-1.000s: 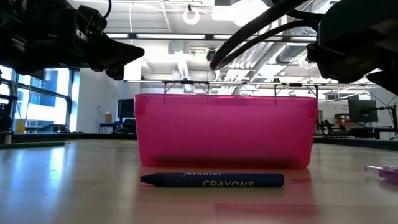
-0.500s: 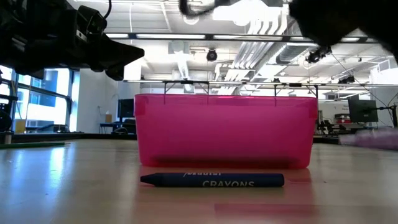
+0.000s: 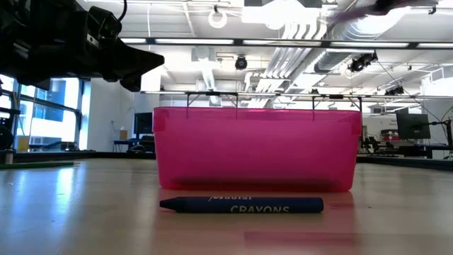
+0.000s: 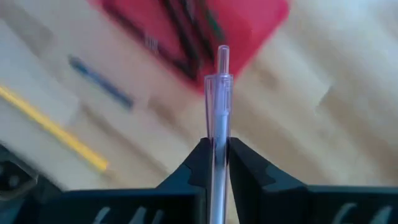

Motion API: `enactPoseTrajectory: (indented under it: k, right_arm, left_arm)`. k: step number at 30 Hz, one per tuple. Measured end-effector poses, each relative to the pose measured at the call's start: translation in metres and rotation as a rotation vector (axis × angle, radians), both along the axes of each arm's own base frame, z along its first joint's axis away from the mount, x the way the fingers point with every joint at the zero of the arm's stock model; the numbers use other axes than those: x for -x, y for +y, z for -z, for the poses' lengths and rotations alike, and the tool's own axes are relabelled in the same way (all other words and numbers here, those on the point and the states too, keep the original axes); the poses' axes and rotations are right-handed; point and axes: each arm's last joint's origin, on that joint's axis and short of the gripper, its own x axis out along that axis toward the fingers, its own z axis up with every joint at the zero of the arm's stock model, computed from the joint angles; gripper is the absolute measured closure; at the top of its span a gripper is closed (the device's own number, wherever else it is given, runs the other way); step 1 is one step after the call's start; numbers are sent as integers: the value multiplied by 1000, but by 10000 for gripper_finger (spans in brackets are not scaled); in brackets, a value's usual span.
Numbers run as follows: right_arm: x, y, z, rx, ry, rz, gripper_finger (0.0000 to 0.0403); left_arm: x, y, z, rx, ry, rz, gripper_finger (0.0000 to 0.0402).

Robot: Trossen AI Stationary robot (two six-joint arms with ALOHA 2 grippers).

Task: Sort crayons/erasers/pens/pencils in bins
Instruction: Put the purple pen into the red bin

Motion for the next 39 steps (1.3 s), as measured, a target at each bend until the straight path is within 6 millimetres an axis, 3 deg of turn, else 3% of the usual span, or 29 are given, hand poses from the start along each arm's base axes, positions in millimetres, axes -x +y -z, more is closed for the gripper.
enactPoseTrajectory:
  k: [4, 15, 26, 32, 39]
  right_arm:
    - [-16, -17, -11, 62, -37, -126, 381]
    - [-77, -80, -10, 117, -109, -518, 381]
    - [-102, -114, 52, -24, -143, -756, 381]
    - [-107, -126, 79, -165, -221, -754, 381]
    - [-98, -128, 107, -255, -195, -653, 381]
  left_arm:
    - [0, 0, 0, 0, 0, 0, 401]
    - [0, 0, 0, -2, 0, -5, 401]
    - [0, 1, 0, 2, 4, -23, 401]
    - [0, 1, 0, 2, 4, -24, 401]
    - [0, 1, 0, 2, 4, -24, 401]
